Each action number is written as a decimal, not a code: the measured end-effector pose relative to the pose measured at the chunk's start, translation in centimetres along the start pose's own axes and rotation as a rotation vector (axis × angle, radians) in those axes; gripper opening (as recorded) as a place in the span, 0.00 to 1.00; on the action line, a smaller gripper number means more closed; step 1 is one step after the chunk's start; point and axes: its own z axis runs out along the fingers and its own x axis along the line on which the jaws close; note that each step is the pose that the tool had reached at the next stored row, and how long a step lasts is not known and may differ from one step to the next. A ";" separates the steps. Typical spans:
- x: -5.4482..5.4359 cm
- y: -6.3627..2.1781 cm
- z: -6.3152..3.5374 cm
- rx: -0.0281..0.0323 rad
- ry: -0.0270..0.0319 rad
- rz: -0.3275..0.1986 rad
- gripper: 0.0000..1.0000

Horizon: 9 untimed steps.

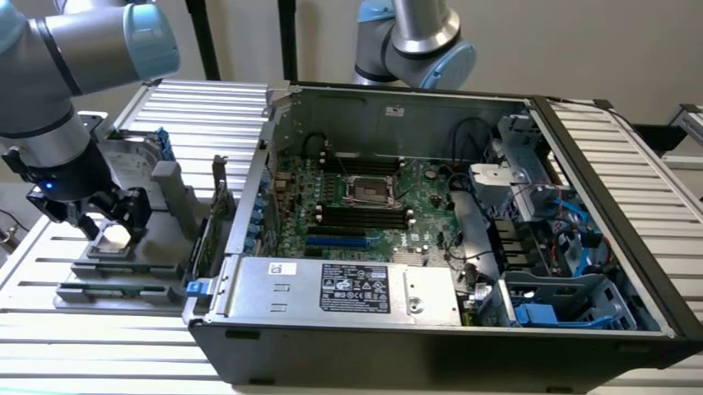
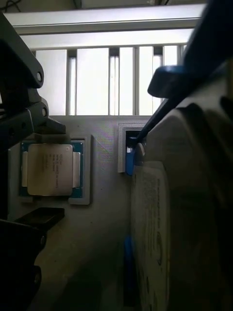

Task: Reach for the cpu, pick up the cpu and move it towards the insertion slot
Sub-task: 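Pick up the cpu and move it towards the insertion slot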

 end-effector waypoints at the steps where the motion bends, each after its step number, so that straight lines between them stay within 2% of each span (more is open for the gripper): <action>1: 0.0 0.00 0.02 0.0000 -0.0001 0.000 0.71; 8: 0.0 0.03 0.06 0.0000 -0.0001 0.000 0.69; 9: 0.0 0.03 0.06 0.0001 0.0002 0.000 0.63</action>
